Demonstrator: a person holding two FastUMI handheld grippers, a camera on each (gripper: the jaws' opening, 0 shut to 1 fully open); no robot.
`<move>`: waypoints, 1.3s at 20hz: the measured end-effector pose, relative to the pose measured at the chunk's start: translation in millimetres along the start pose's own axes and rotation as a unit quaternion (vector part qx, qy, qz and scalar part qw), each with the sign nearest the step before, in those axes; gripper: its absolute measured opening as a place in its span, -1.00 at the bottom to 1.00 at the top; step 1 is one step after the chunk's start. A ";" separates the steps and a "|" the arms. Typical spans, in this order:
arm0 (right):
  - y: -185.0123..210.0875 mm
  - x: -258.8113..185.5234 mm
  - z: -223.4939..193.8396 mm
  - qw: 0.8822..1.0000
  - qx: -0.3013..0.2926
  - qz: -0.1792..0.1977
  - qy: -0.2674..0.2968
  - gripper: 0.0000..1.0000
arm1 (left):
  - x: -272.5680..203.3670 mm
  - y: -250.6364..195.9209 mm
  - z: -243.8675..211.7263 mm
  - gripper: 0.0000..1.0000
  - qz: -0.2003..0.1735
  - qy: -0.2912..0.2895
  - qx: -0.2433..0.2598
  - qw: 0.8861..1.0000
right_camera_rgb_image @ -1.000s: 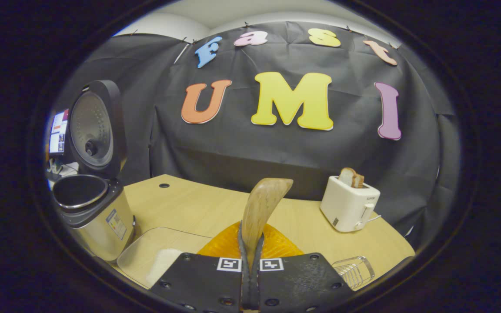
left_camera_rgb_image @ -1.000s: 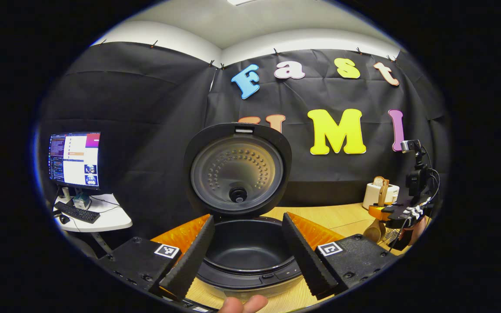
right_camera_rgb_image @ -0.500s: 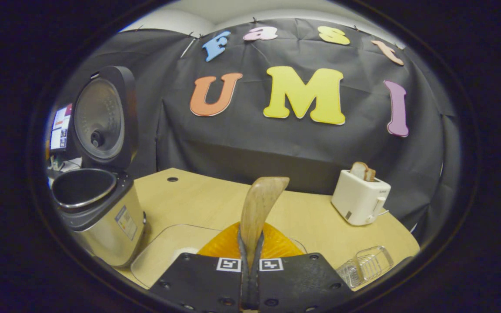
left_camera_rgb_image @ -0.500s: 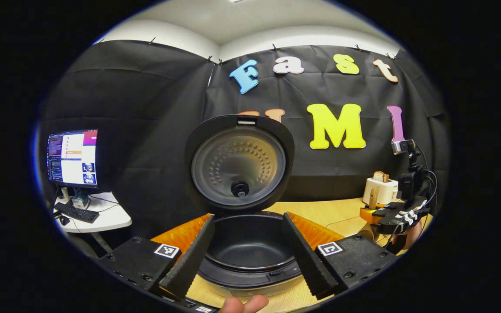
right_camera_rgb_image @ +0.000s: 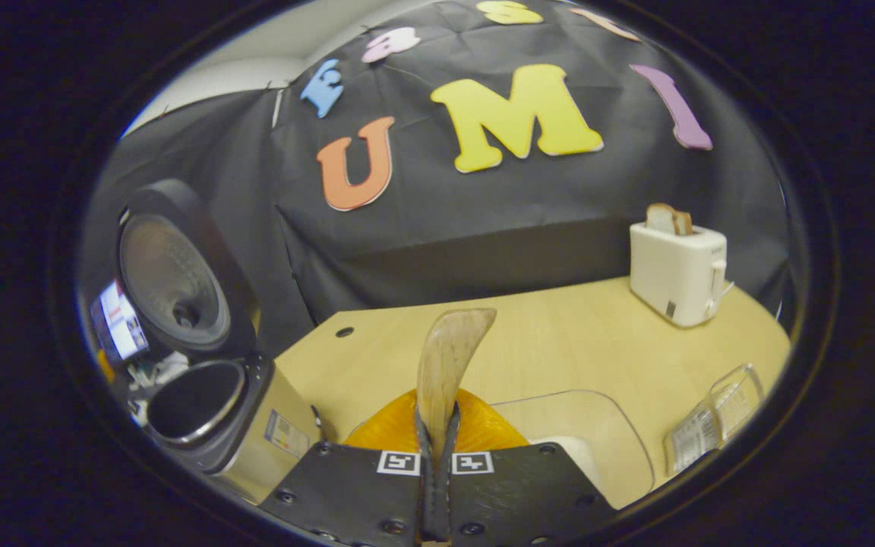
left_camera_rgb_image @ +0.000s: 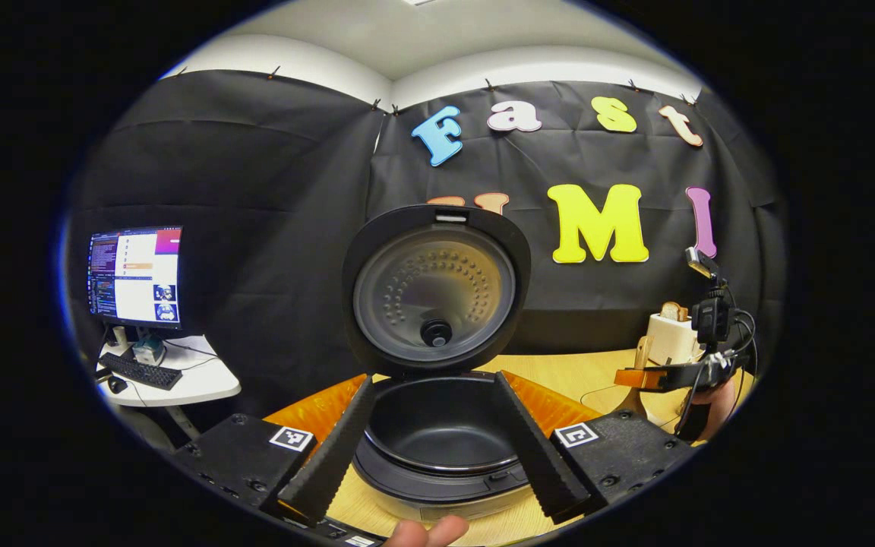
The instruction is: Close the left gripper, press the button to open the rice cooker; take a wooden spoon from the chopstick holder with the right hand, scoop a spoonful of rice and pour it into the rice cooker, then put the wooden spoon back into the chopstick holder.
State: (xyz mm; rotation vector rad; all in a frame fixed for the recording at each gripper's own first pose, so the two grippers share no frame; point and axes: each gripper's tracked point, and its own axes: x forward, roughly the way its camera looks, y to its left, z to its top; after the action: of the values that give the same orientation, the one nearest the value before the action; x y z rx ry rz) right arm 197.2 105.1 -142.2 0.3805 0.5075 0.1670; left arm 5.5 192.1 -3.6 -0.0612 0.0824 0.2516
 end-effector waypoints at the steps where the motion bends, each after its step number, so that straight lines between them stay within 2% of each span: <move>1: 0.7 4.1 -0.9 1.000 0.025 0.006 0.007 -0.95 | -0.3 1.0 0.3 0.99 0.002 0.000 0.001 1.000; 4: 5.1 5.8 0.6 0.999 0.050 0.012 0.004 -0.99 | -1.4 1.0 1.8 0.98 0.002 -0.002 -0.002 1.000; 7: 11.2 3.9 -0.3 0.995 0.100 0.030 0.007 -0.99 | -1.7 1.9 4.0 0.98 0.003 -0.003 -0.001 1.000; 13: -10.2 -1.7 4.6 0.985 0.169 0.041 -0.001 -0.99 | -1.7 -4.4 4.4 0.98 0.006 0.001 -0.004 1.000; 15: -18.6 -5.7 10.9 0.983 0.180 0.042 -0.005 -0.99 | -3.3 -7.4 5.1 0.90 0.008 0.002 -0.003 1.000; 16: -22.5 -8.4 15.1 0.983 0.179 0.042 -0.009 -0.99 | -3.6 -9.9 5.6 0.99 0.008 0.002 -0.002 1.000; 22: -39.1 -26.7 44.2 0.979 0.193 0.055 -0.040 -0.99 | -13.2 -20.5 13.5 0.99 0.009 0.001 0.003 1.000; 26: -46.9 -34.1 60.7 0.970 0.226 0.071 -0.052 -0.99 | -16.5 -25.2 17.8 0.98 0.012 0.000 0.012 1.000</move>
State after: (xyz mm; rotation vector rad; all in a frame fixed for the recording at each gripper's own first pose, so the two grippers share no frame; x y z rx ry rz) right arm 201.3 34.6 -96.7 0.8684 0.4115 0.1676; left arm -2.8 164.9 16.9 -0.0365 0.0853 0.2750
